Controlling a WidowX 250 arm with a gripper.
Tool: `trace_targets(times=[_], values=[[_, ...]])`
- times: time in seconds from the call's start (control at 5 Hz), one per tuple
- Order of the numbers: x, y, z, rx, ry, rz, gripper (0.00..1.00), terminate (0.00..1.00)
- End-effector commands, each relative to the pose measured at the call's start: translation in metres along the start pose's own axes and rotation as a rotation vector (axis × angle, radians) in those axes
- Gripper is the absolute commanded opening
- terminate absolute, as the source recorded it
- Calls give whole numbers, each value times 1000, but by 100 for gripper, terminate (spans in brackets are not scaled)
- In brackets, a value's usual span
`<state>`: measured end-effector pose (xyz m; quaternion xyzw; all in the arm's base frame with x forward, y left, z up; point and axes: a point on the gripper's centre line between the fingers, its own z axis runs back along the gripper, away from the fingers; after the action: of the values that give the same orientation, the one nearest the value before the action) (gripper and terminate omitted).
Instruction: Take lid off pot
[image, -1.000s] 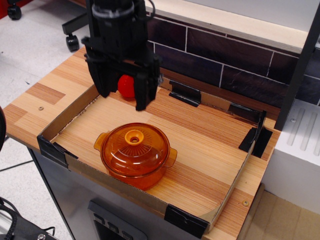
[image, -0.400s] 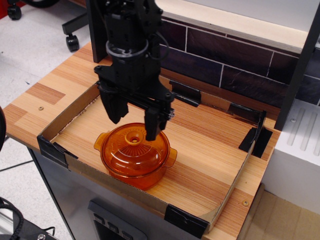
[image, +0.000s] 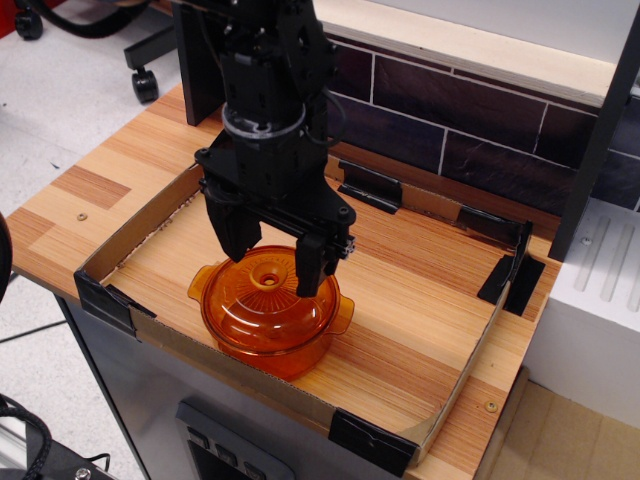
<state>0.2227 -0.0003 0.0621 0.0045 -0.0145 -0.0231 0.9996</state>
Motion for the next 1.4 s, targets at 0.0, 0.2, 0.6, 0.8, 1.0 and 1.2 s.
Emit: trace_targets(times=[0.0, 0.2, 0.6, 0.8, 1.0, 1.2], values=[[0, -1, -6, 21, -19, -16, 100, 0], [-16, -13, -17, 30, -19, -24, 0, 0], [-16, -12, -16, 20, -29, -4, 0, 0], [-6, -12, -7, 18, -15, 26, 0, 0], [5, -13, 14, -7, -4, 54, 0, 0], [22, -8, 39, -40, -10, 122, 0, 0]])
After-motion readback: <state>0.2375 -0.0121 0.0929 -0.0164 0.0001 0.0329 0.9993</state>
